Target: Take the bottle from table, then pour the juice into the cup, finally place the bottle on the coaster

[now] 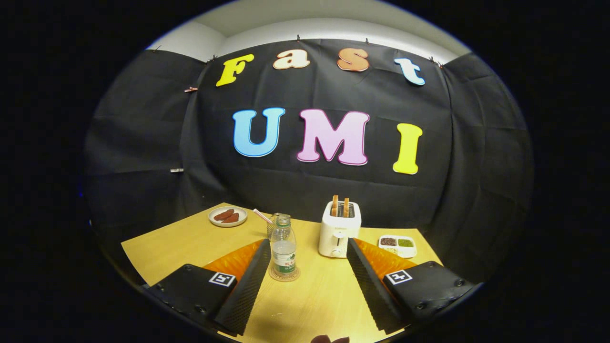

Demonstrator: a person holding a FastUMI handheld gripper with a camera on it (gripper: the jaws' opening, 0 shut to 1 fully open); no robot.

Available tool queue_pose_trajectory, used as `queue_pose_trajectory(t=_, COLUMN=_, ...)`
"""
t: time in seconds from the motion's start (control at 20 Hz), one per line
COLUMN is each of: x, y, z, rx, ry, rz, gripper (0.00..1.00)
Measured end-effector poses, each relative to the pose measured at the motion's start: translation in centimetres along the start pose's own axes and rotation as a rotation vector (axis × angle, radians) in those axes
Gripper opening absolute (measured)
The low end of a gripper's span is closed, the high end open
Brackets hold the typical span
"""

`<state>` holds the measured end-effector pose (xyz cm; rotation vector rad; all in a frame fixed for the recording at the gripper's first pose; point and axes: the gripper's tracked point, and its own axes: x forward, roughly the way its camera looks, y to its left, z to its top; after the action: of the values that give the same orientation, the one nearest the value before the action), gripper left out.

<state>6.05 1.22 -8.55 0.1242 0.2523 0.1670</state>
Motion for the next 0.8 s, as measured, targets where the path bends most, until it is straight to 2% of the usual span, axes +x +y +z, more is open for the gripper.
queue_pose_trajectory(t=0.25, x=-3.6, y=-0.8, z=3.0, rx=-0.004, ry=-0.025, rz=-0.041, gripper=0.96)
queue_pose_trajectory(t=0.4, x=-4.9, y=-1.2, z=3.8, rx=-0.029, ry=-0.044, rz=-0.037, gripper=0.96)
queue_pose_trajectory(t=0.8, x=-7.0, y=-3.1, z=4.0, rx=-0.058, ry=-0.075, rz=0.030, gripper=0.96)
